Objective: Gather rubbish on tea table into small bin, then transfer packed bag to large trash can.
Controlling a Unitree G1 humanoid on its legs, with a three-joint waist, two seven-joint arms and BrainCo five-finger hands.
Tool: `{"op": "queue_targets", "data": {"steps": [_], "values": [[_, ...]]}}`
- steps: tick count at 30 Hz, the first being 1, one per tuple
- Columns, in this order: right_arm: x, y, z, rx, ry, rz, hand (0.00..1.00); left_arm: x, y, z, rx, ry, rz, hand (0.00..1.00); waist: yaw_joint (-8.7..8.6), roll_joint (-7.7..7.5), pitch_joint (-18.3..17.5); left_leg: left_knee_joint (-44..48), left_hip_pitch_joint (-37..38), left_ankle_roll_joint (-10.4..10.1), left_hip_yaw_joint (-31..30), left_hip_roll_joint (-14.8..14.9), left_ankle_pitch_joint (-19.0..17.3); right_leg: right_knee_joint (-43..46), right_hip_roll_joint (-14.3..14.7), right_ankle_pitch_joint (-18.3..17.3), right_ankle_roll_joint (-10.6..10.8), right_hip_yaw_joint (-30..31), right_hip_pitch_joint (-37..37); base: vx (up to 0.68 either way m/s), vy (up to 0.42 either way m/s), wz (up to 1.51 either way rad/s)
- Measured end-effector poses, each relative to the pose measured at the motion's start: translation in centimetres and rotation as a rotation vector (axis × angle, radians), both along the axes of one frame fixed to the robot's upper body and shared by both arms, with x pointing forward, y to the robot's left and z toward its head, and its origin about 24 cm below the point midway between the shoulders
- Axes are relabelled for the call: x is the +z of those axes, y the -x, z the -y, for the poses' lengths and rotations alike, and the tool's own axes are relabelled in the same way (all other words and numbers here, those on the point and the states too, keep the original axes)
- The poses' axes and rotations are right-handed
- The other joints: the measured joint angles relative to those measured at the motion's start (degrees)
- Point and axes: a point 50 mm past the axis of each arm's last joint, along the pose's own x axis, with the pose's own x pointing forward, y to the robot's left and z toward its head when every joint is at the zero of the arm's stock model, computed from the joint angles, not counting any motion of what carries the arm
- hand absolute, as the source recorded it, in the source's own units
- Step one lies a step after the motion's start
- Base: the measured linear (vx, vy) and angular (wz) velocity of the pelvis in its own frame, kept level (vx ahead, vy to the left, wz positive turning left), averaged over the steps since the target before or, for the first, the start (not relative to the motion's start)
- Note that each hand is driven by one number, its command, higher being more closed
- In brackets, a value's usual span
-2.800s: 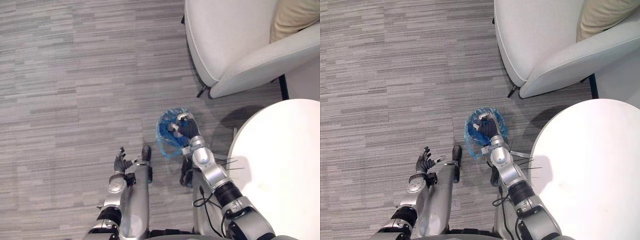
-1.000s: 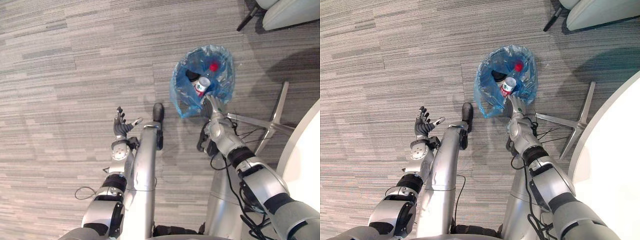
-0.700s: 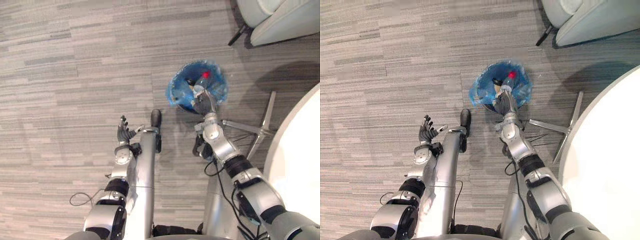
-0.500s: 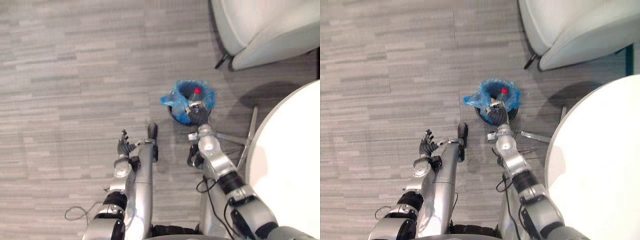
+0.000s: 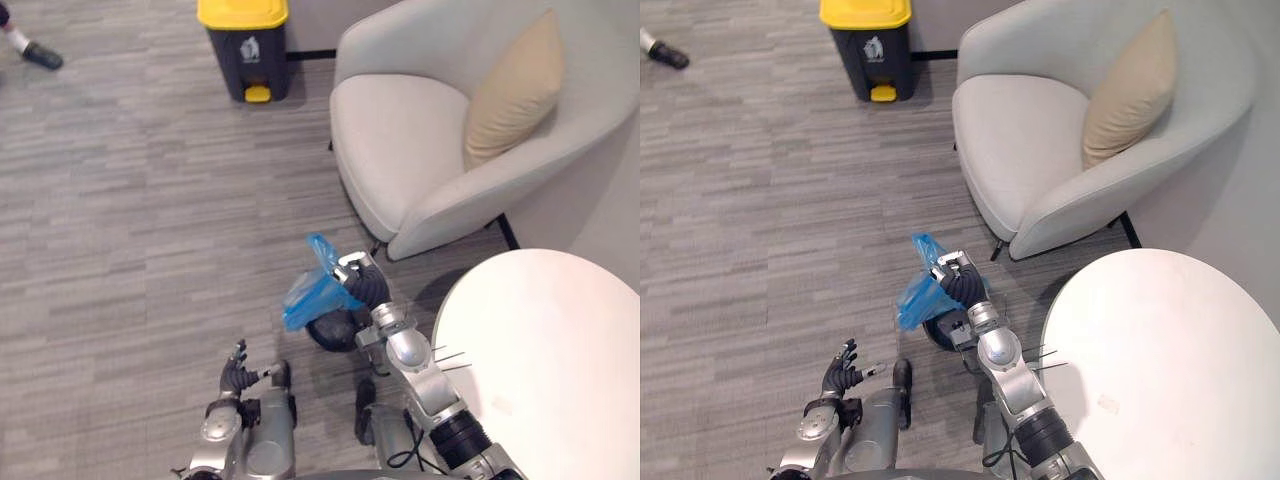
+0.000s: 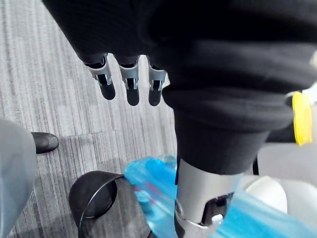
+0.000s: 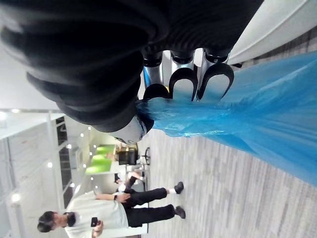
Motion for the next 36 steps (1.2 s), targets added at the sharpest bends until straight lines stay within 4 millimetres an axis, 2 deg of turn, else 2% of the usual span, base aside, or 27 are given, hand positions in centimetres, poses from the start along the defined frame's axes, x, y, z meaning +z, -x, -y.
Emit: {"op": "queue_targets", "data": {"steps": [1, 2, 3, 4, 5, 6, 8, 9, 10, 11, 12, 13, 14, 15, 17, 18, 19, 20, 21, 22, 24, 30, 36], "values": [[0.1, 0.0, 0.1, -0.002, -0.009, 0.000, 1.00, 0.3, -0.2, 0.0, -0.005, -0.004, 0.013, 0.00, -0.11, -0.02, 0.0, 0.1, 0.2, 0.0, -0.4, -0.2, 0.0, 3.1, -0.1, -0.9, -0.1, 0.4, -0.2, -0.06, -0.056, 0.64], [0.5, 0.0, 0.1, -0.003, -0.025, 0.013, 1.00, 1.4, -0.8, 0.0, -0.016, -0.009, 0.070, 0.00, 0.31, -0.02, 0.0, 0.6, 0.4, 0.0, -2.2, -1.0, 0.0, 13.1, 0.1, -3.0, 1.1, 2.2, 0.4, -0.13, -0.091, 0.79], [1.3, 0.1, 0.0, 0.004, -0.047, 0.042, 1.00, 2.4, -1.1, 0.1, -0.013, -0.006, 0.124, 0.00, 0.84, -0.21, -0.2, 1.3, 0.1, 0.0, -3.3, -1.8, 0.2, 17.5, 0.3, -4.0, 2.2, 4.0, 2.3, -0.16, -0.127, 0.83], [1.8, 0.1, -0.1, 0.010, -0.060, 0.061, 1.00, 2.8, -1.1, 0.1, -0.014, -0.005, 0.144, 0.00, 1.24, -0.21, -0.2, 1.6, -0.2, -0.2, -4.0, -2.3, 0.3, 17.6, 0.4, -4.0, 2.3, 4.8, 3.8, -0.26, -0.196, 0.53], [2.6, 0.3, -0.2, 0.019, -0.089, 0.091, 1.00, 3.1, -0.8, 0.3, -0.014, 0.003, 0.164, 0.00, 2.47, -0.06, -0.9, 2.3, -1.4, -0.7, -4.3, -2.6, 0.6, 14.7, 0.8, -7.2, 2.3, 5.9, 5.5, -0.22, -0.150, 0.25], [3.2, 0.4, -0.3, 0.025, -0.108, 0.114, 1.00, 3.3, -0.6, 0.6, -0.013, 0.014, 0.172, 0.00, 3.16, 0.76, -1.9, 2.2, -2.6, -1.2, -4.9, -2.4, 1.3, 11.5, 1.5, -9.4, 1.5, 5.7, 6.2, -0.29, -0.176, 0.21], [5.1, 0.4, 0.1, 0.038, -0.150, 0.192, 1.00, 3.8, 0.3, 2.2, -0.038, 0.076, 0.207, 0.00, 3.71, 3.61, -4.7, -2.0, -6.8, -1.5, -7.0, -1.2, 6.3, 1.7, 3.3, -14.4, -2.2, 3.7, 6.7, -0.30, -0.194, 0.30], [5.7, 0.1, 0.2, 0.042, -0.145, 0.214, 1.00, 4.1, 0.3, 2.8, -0.051, 0.095, 0.219, 0.00, 3.43, 4.74, -4.5, -3.4, -7.3, -1.9, -7.8, -1.1, 8.1, 0.7, 4.2, -15.1, -2.2, 3.2, 6.4, -0.37, -0.210, 0.53], [6.0, -0.4, 1.1, 0.026, -0.114, 0.232, 1.00, 4.5, 0.2, 4.0, -0.099, 0.119, 0.237, 0.00, 3.26, 7.24, -4.7, -7.3, -7.5, -1.5, -10.2, 0.4, 10.6, 0.8, 6.4, -13.9, -3.6, 0.9, 5.4, -0.43, -0.203, 0.70], [5.9, -0.8, 2.0, -0.007, -0.092, 0.228, 1.00, 5.4, -0.2, 5.0, -0.158, 0.140, 0.275, 0.00, 3.12, 7.67, -4.7, -11.0, -6.8, -1.5, -9.9, 1.6, 7.6, 0.0, 6.3, -12.2, -5.4, -1.7, 5.0, -0.44, -0.167, 0.88], [5.9, -1.0, 2.6, -0.026, -0.086, 0.225, 1.00, 6.0, -0.5, 5.4, -0.188, 0.144, 0.299, 0.00, 2.99, 7.19, -4.6, -11.0, -7.1, -1.2, -9.5, 1.5, 5.3, -1.2, 5.7, -11.4, -6.1, -3.2, 4.9, -0.43, -0.147, 0.91], [6.2, -1.7, 3.2, -0.055, -0.088, 0.232, 1.00, 7.3, -1.1, 5.9, -0.230, 0.145, 0.358, 0.00, 2.66, 5.70, -3.9, -6.0, -8.3, -0.5, -8.0, 0.5, 4.9, -2.5, 4.1, -9.7, -7.1, -4.8, 4.6, -0.37, -0.137, 0.90], [6.7, -2.1, 3.2, -0.065, -0.091, 0.240, 1.00, 8.2, -1.5, 6.2, -0.266, 0.144, 0.397, 0.00, 1.85, 5.41, -4.1, -0.2, -8.3, -0.7, -7.0, -0.2, 4.5, -4.5, 3.2, -7.5, -7.5, -6.0, 4.5, -0.34, -0.149, 0.70], [7.0, -2.3, 3.2, -0.064, -0.094, 0.248, 1.00, 8.6, -1.5, 6.2, -0.274, 0.143, 0.414, 0.00, 1.62, 5.62, -4.2, 2.3, -7.5, -0.5, -6.4, -0.3, 4.4, -5.7, 3.1, -6.4, -7.6, -6.2, 4.6, -0.32, -0.127, 0.39], [8.0, -2.7, 2.9, -0.041, -0.113, 0.274, 1.00, 9.9, -2.0, 6.1, -0.299, 0.120, 0.483, 0.00, 1.29, 6.50, -5.0, 6.9, -1.8, 0.5, -5.1, 0.3, -1.1, -10.8, 3.3, -2.4, -7.8, -6.7, 4.7, -0.26, -0.045, 0.20], [8.2, -2.8, 2.8, -0.037, -0.117, 0.278, 1.00, 10.1, -2.3, 6.2, -0.311, 0.115, 0.496, 0.00, 1.03, 6.66, -5.4, 6.3, -0.2, -0.3, -4.9, 0.6, -2.3, -12.5, 3.5, -1.5, -8.0, -6.9, 4.8, -0.19, -0.016, 0.37], [8.3, -3.0, 2.7, -0.027, -0.112, 0.280, 1.00, 10.5, -2.6, 6.4, -0.331, 0.105, 0.512, 0.00, 0.26, 6.74, -6.2, 2.0, 3.2, -0.7, -3.6, 0.8, -3.3, -16.1, 3.8, 0.9, -7.4, -7.3, 4.8, -0.13, -0.008, 0.31], [8.3, -3.2, 2.8, -0.025, -0.107, 0.274, 1.00, 10.8, -2.9, 7.1, -0.368, 0.093, 0.525, 0.00, 0.22, 7.26, -7.3, -6.8, 7.3, -1.1, -2.3, 1.4, -2.8, -19.9, 4.6, 3.5, -6.2, -7.7, 5.0, -0.17, 0.013, 0.29], [8.3, -3.3, 3.0, -0.028, -0.103, 0.274, 1.00, 11.0, -3.1, 7.6, -0.391, 0.089, 0.534, 0.00, 0.01, 7.84, -7.7, -10.9, 8.8, -2.2, -2.1, 1.9, -2.0, -21.5, 5.2, 4.8, -6.2, -8.1, 5.3, -0.10, 0.069, 0.25], [8.1, -3.4, 3.2, -0.036, -0.101, 0.265, 1.00, 11.5, -3.6, 8.4, -0.442, 0.065, 0.554, 0.00, -0.78, 7.64, -8.0, -16.2, 10.7, -4.7, -2.4, 2.2, 0.1, -23.6, 5.4, 6.5, -6.0, -9.0, 5.7, -0.09, 0.085, 0.24], [7.5, -3.5, 3.0, -0.026, -0.115, 0.228, 1.00, 11.9, -3.9, 9.4, -0.511, 0.004, 0.572, 0.00, -1.21, 6.49, -8.6, -17.9, 11.2, -3.8, -2.3, 1.7, 1.7, -26.0, 5.1, 8.7, -5.5, -9.1, 6.5, -0.07, 0.104, 0.10], [7.7, -2.8, 2.3, 0.049, -0.147, 0.238, 1.00, 11.8, -4.8, 10.9, -0.591, -0.090, 0.571, 0.00, -2.65, 5.11, -10.6, -18.2, 13.0, -3.0, -2.0, 0.3, 2.2, -31.8, 4.3, 12.7, -4.3, -8.2, 10.8, -0.05, 0.088, -0.01], [6.4, -2.3, 2.3, 0.066, -0.167, 0.166, 1.00, 10.0, -5.0, 11.6, -0.596, -0.113, 0.477, 0.00, -2.68, 4.91, -11.6, -18.2, 14.3, -2.8, -0.9, 0.2, 2.4, -34.3, 5.1, 14.7, -4.7, -6.8, 12.7, -0.06, 0.015, -0.13]]}}
